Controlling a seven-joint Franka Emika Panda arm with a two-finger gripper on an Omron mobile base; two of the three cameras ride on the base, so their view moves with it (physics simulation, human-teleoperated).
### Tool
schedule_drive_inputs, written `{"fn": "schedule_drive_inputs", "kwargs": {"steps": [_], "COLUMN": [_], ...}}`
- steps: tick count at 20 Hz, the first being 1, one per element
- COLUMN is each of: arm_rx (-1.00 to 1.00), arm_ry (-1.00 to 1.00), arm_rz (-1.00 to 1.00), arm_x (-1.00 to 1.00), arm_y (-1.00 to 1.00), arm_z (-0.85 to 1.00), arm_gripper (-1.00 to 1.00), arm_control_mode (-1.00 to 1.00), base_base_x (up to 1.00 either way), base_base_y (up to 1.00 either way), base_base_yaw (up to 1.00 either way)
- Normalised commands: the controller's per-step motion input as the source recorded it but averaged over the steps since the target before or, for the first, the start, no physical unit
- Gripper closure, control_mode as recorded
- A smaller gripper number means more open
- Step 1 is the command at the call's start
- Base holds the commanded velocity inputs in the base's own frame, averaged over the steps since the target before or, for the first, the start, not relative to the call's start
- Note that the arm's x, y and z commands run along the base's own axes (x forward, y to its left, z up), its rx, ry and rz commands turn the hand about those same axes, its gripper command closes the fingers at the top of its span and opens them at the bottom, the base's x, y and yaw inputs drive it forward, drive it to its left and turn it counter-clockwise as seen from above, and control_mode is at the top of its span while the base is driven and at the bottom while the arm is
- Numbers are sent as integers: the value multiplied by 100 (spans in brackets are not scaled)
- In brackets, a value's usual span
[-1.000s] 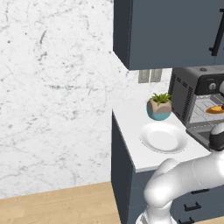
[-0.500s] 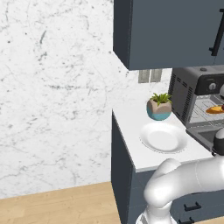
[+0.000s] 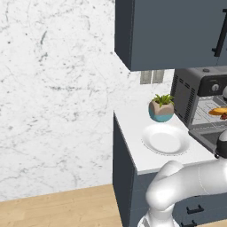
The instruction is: Pick up the kebab skewer and baguette bread, and place them inside the toaster oven. Close the toaster oven door and start by setting the timer.
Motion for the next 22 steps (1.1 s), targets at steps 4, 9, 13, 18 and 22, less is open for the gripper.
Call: {"fn": "schedule_drive_inputs", "kwargs": {"steps": [4, 9, 13, 18, 22], "arm_rx": [0, 0, -2, -13, -27], "arm_ry": [0, 0, -4, -12, -12], "arm_rz": [0, 0, 12, 14, 30], "arm_x": [0, -29, -72, -67, -33], "arm_y": [0, -30, -60, -43, 4], "arm_z": [0, 0, 0, 0, 0], "arm_gripper": [-100, -100, -100, -100, -100], "arm_control_mode": [-100, -100, -100, -100, -100], "base_base_x": [0, 0, 0, 0, 0], "base_base_y": [0, 0, 0, 0, 0], "base_base_yaw": [0, 0, 0, 0, 0]}}
